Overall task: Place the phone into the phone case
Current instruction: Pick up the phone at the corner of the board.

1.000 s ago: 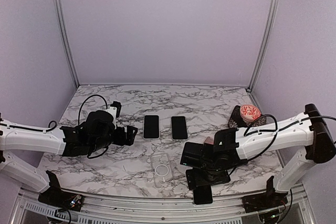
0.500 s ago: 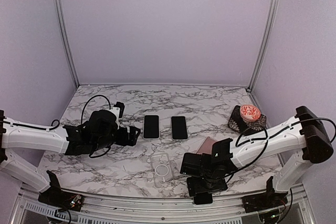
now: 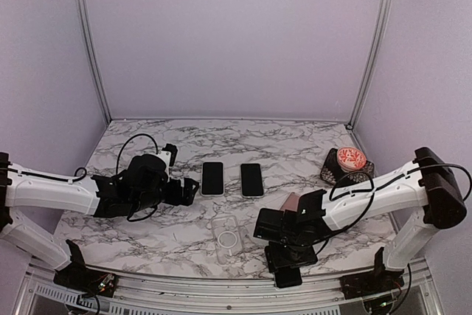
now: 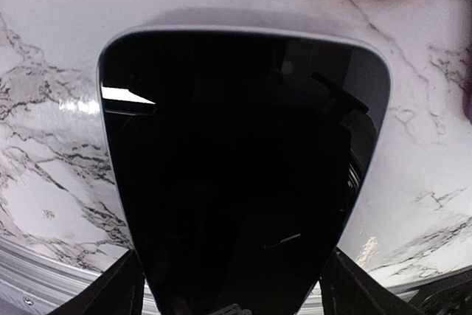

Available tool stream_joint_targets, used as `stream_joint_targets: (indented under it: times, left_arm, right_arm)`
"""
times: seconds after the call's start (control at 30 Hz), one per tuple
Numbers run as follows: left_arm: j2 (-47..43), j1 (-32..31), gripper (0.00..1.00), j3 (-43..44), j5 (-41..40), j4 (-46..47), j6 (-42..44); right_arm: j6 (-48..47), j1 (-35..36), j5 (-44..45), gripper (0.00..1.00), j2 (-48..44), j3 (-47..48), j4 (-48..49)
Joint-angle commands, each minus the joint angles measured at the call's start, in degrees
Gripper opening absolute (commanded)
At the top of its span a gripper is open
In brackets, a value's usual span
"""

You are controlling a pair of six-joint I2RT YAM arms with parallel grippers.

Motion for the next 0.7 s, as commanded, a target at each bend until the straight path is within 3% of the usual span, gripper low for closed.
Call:
stream_joint_targets:
  times: [0.0,0.2,0.33,0.5,0.67]
  left_arm:
    - [0.78,0.24,0.99,1.47,-0.14,0.10,0.99]
    - [0.87,0.28,0.99,1.40,-0.37,0.09,1.48]
    - [1.01,0.25,0.99,1.29,-0.57,0.01,1.54]
    - [1.45,0.25,0.99,0.82,-0.85,0.01,1.21]
    - [1.91,0.28,0.99,-1.58,0.42,0.79,-1.14]
  right_arm:
    - [-3.38,-1.01,1.10,0.75,4.62,0.20,3.65]
    - [-4.33,-0.70,1.69,0.52,5.75,2.36,0.79]
    - [-6.22,0.24,2.62,0.49,6.19,7.06,-2.08]
    - [-5.87,3.43,10.55,0.41,6.34,15.89,-6.26]
    - [-4.74,4.33,18.38,0.37,3.67,18.06,-0.28]
